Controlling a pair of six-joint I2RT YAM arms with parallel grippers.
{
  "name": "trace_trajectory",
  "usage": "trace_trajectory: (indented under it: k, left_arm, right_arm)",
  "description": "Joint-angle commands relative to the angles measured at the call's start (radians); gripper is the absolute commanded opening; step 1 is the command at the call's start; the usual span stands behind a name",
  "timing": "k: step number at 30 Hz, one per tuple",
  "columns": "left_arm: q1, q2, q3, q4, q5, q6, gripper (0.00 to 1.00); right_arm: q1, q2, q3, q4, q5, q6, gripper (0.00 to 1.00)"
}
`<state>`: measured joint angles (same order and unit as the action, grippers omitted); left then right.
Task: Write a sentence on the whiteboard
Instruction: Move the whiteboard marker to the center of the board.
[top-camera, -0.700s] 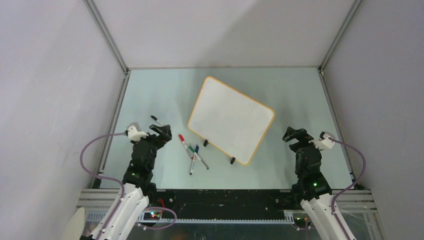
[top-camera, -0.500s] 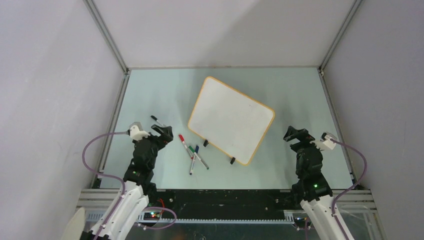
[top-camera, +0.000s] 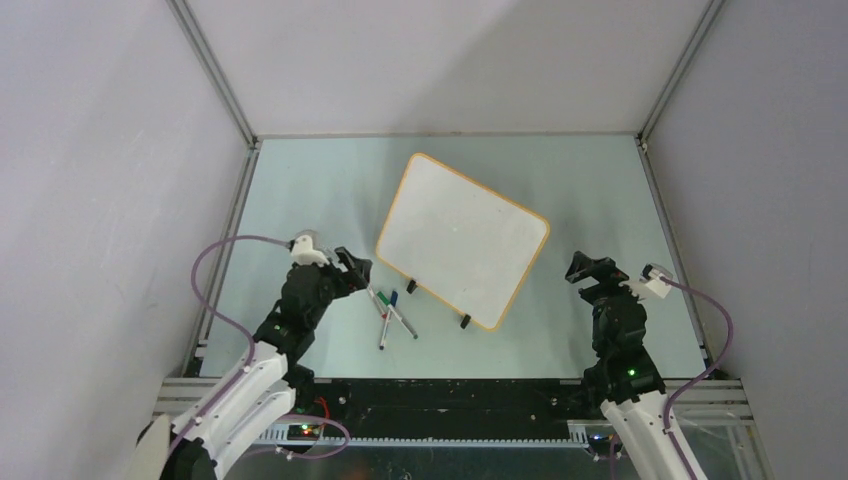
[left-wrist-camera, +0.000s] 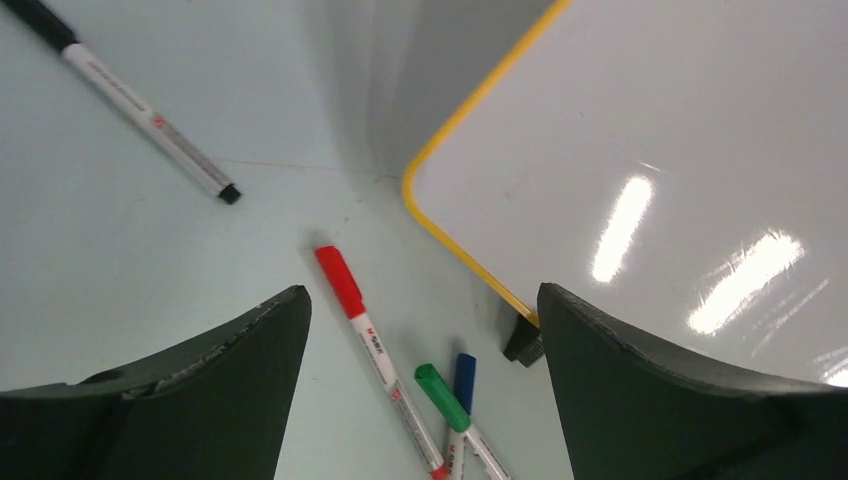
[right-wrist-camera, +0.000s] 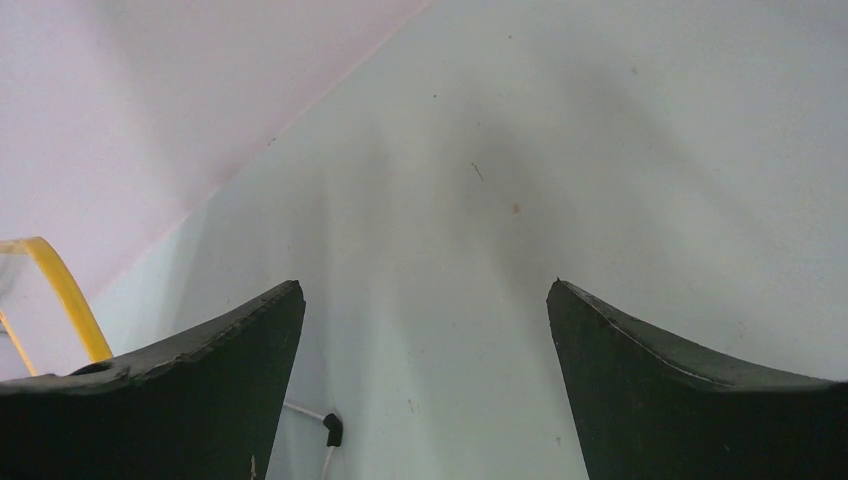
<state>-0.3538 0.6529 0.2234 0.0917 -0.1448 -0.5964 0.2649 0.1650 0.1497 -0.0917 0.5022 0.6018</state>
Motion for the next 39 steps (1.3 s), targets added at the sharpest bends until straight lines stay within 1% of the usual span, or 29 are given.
trace_trajectory:
  k: [1,4,7,11,16,21,25,28,29,30,31,32,33,34,35,39]
  left_arm:
    - [-0.079,0.047,0.083,-0.048,-0.022,0.069,0.89]
    - [-0.091,0.046,0.076,-0.081,-0.030,0.062,0.89]
    - [-0.093,0.019,0.059,-0.113,-0.012,0.032,0.86]
    - [-0.099,-0.027,0.014,-0.126,0.026,-0.035,0.85]
    - [-0.116,-0.082,-0.029,-0.127,0.020,-0.066,0.81]
    - [-0.141,-0.036,-0.023,-0.076,0.043,-0.095,0.76]
    - [-0.210,0.037,0.004,-0.073,-0.017,-0.125,0.75]
    - [-0.278,0.082,0.028,-0.084,-0.115,-0.160,0.71]
    - [-0.289,0.088,0.033,-0.100,-0.142,-0.171,0.67]
    - [-0.309,0.098,0.041,-0.128,-0.193,-0.194,0.65]
    - [-0.317,0.110,0.050,-0.137,-0.219,-0.208,0.60]
    - [-0.325,0.114,0.054,-0.159,-0.267,-0.237,0.58]
    - [-0.329,0.124,0.061,-0.168,-0.297,-0.253,0.54]
    - [-0.333,0.130,0.064,-0.174,-0.304,-0.268,0.48]
    - [-0.335,0.142,0.068,-0.171,-0.306,-0.271,0.47]
    - [-0.357,0.202,0.088,-0.147,-0.306,-0.286,0.45]
  right_arm:
    - [-0.003,-0.011,0.002,0.037,-0.007,-0.004,0.95]
    - [-0.005,-0.009,-0.002,0.049,-0.014,-0.005,0.95]
    - [-0.004,-0.006,-0.001,0.050,-0.017,-0.004,0.95]
    - [-0.003,-0.007,0.003,0.045,-0.019,-0.004,0.95]
    - [-0.004,0.003,-0.003,0.062,-0.023,-0.004,0.94]
    - [-0.003,0.011,0.002,0.061,-0.019,-0.007,0.94]
    - [-0.003,0.011,0.001,0.059,-0.015,-0.005,0.94]
    - [-0.003,0.013,0.001,0.060,-0.014,-0.005,0.94]
    - [-0.004,0.014,0.001,0.060,-0.013,-0.005,0.94]
    - [-0.004,0.014,0.001,0.061,-0.013,-0.004,0.94]
    - [-0.004,0.016,0.001,0.062,-0.012,-0.005,0.94]
    - [-0.003,0.016,0.002,0.061,-0.011,-0.005,0.94]
    - [-0.003,0.016,0.002,0.062,-0.011,-0.005,0.94]
    - [-0.003,0.017,0.003,0.063,-0.010,-0.005,0.94]
    - [-0.003,0.017,0.003,0.063,-0.011,-0.005,0.94]
    - [-0.003,0.020,0.002,0.063,-0.011,-0.004,0.94]
